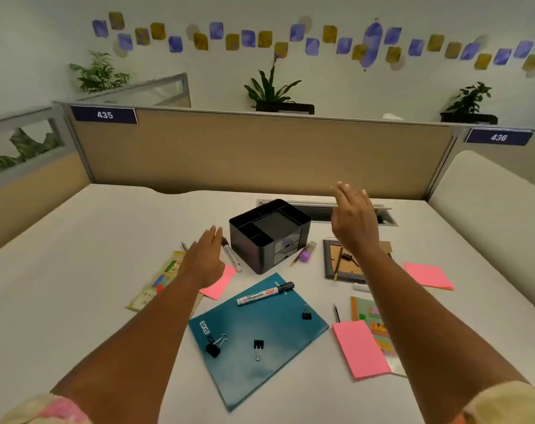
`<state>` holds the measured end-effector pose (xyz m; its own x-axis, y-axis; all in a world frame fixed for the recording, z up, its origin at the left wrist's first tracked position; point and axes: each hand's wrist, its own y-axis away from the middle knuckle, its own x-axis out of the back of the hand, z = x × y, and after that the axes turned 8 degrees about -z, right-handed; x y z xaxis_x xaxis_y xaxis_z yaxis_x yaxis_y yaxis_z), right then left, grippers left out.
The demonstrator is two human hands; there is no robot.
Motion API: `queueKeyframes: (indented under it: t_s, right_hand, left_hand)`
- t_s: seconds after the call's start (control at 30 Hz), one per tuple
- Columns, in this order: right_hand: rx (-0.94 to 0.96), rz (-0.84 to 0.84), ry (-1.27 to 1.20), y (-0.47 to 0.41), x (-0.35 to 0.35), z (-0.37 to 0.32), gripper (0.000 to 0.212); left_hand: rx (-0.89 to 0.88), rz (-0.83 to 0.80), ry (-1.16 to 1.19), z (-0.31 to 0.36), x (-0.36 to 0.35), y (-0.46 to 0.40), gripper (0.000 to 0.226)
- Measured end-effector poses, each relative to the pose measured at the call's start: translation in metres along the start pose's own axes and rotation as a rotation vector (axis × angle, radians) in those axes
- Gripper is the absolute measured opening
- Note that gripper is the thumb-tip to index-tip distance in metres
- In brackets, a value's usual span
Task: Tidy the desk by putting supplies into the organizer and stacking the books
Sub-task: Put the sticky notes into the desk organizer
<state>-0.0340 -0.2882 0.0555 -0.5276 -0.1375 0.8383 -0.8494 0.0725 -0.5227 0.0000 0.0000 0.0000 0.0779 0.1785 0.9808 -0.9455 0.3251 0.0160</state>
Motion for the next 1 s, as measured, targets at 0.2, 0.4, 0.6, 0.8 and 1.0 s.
queueKeyframes:
  t_s: [0.2,0.4,0.6,0.8,1.0]
  right_hand:
    - [-0.043,-0.302,0.035,0.061,-0.052,0.013,0.036]
    - [-0.052,-0.685,0.03,0.114,-0.082,0.008,0.036]
    - [-0.097,-0.804,-0.01,0.135,-0.088,0.004,0.033]
    - [-0.226,-0.74,-0.209,0.125,-0.082,0.023,0.034]
    - [-0.204,-1.109,-0.164,0.112,-0.054,0.054,0.038]
  left_hand:
    - [0.045,-0.341,0.142,-0.001,-0.053,0.035,0.07]
    - [0.016,-0.339,0.217,0.007,-0.077,0.056,0.067]
    - [-0.037,-0.397,0.159,0.014,-0.085,0.054,0.071]
    - [-0.021,-0.315,0.251,0.018,-0.088,0.049,0.065]
    - [0.041,-0.131,0.449,0.006,-0.087,0.043,0.048]
